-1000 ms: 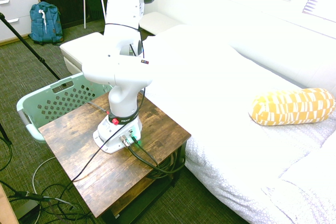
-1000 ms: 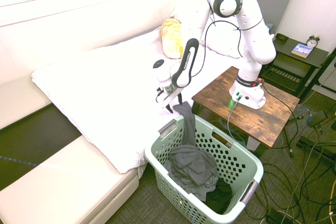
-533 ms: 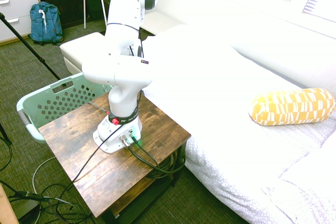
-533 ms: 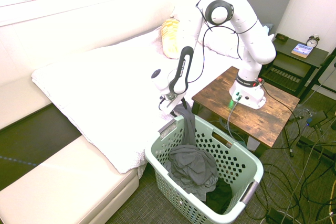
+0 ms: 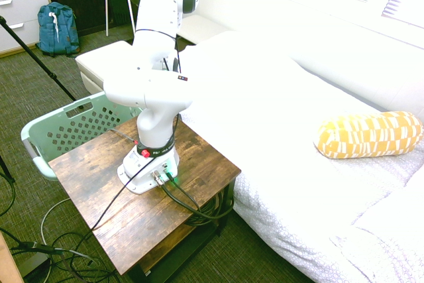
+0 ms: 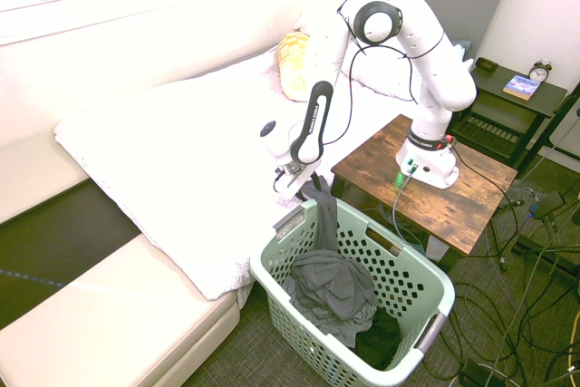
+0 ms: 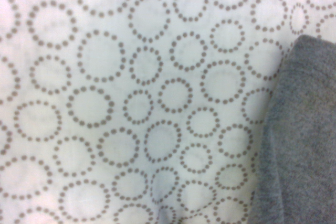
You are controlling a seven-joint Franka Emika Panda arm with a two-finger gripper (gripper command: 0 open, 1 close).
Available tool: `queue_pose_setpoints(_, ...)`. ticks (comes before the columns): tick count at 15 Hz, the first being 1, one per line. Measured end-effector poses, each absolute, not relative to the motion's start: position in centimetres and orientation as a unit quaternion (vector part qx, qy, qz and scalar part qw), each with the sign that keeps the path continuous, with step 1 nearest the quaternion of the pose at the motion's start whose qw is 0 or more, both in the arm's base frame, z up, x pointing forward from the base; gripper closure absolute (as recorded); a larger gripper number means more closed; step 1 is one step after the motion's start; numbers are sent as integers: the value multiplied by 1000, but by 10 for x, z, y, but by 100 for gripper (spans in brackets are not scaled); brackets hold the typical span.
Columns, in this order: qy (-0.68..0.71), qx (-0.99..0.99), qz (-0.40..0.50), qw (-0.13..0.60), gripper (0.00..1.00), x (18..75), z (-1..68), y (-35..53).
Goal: Put my clothes in the laundry bag
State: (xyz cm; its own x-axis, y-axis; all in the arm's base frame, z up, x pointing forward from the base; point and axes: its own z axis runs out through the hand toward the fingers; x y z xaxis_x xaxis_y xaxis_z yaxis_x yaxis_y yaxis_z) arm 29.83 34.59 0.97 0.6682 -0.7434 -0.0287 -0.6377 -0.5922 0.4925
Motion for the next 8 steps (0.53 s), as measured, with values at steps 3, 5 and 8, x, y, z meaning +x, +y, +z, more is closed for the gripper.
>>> queue_pose_setpoints(3,-389,885,-118,226,100,296,10,348)
queue_pose_setpoints(5,-388,886,-118,226,100,295,10,349)
queue_pose_setpoints(8,-388,886,-118,224,100,296,11,350)
